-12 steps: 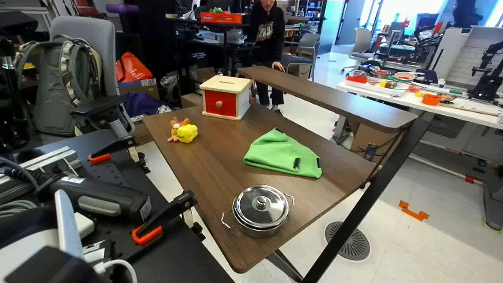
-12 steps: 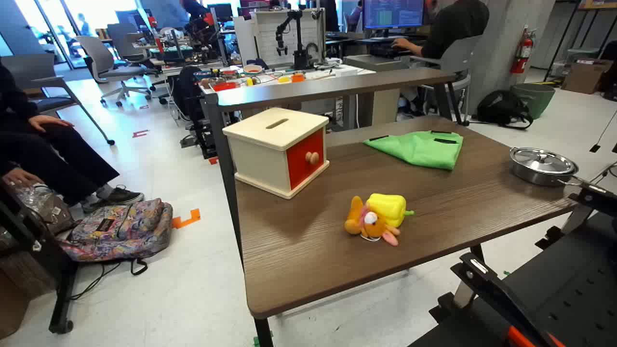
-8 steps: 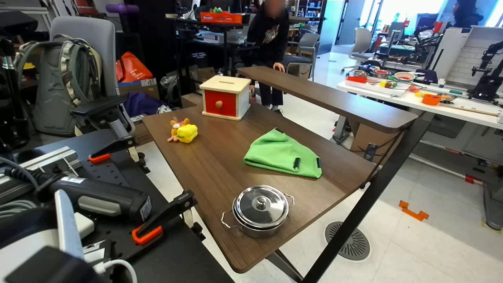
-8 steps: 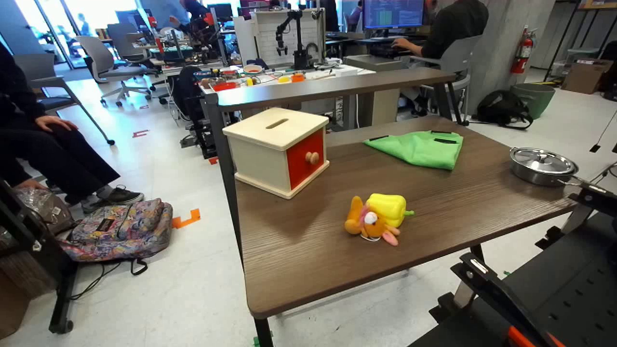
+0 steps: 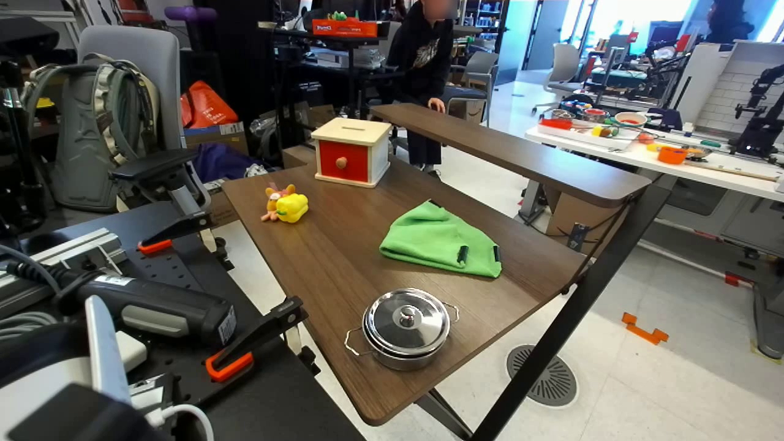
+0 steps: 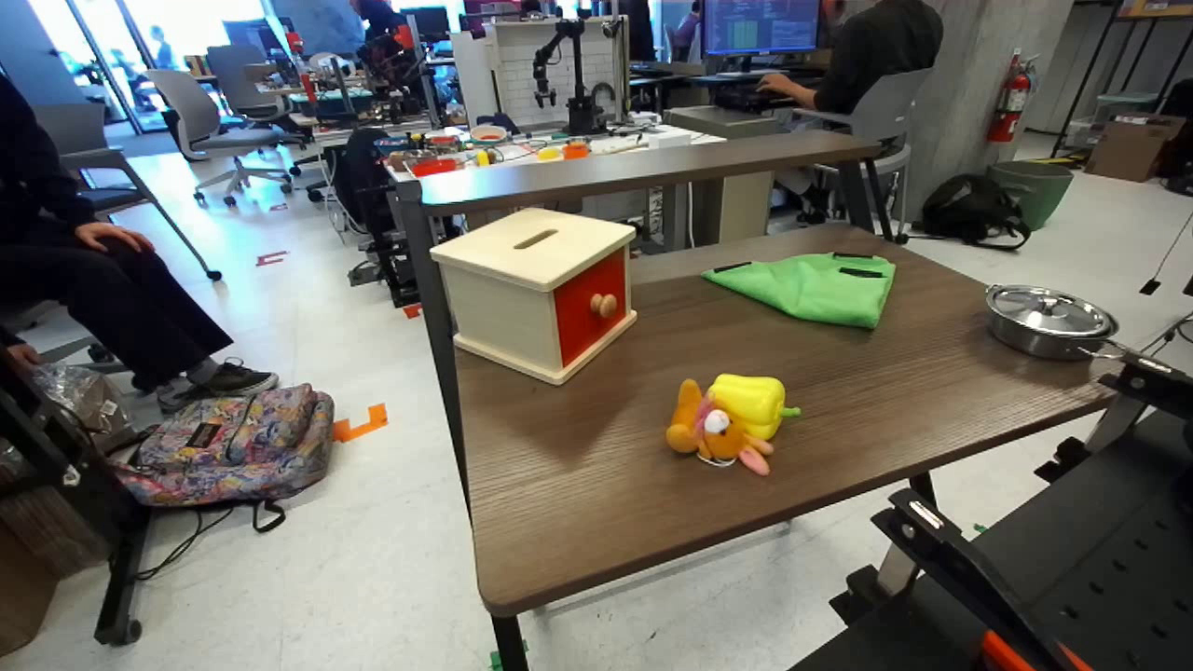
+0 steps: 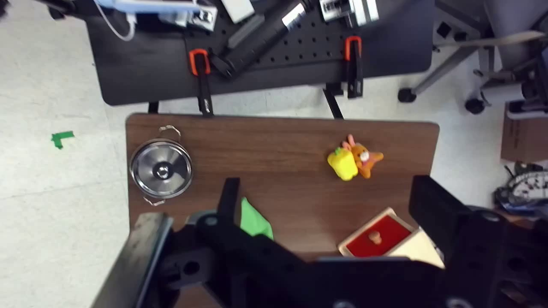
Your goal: Move the green cloth
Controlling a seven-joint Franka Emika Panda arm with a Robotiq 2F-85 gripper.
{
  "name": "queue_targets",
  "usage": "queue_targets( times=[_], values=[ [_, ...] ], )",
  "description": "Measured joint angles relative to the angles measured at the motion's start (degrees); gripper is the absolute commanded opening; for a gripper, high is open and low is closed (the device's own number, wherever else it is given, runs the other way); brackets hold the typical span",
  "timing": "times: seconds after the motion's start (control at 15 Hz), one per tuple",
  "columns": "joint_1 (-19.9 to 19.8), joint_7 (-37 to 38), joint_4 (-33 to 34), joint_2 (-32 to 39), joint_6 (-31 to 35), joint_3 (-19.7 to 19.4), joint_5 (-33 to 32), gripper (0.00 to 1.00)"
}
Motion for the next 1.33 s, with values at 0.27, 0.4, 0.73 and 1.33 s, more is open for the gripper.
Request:
queue_targets(
  times=[0.27,0.4,0.73,1.33],
  values=[
    [1.1,4.5,3.0,9.3,12.9,2.5,6.7,1.0],
    [1.2,5.9,4.8,14.7,19.2,3.3,8.6,1.0],
    [0.8,9.1,10.0,28.7,31.5,3.6,9.2,1.0],
    [0.1,14.2,21.9,50.6,39.2,5.1,9.2,1.0]
  ],
)
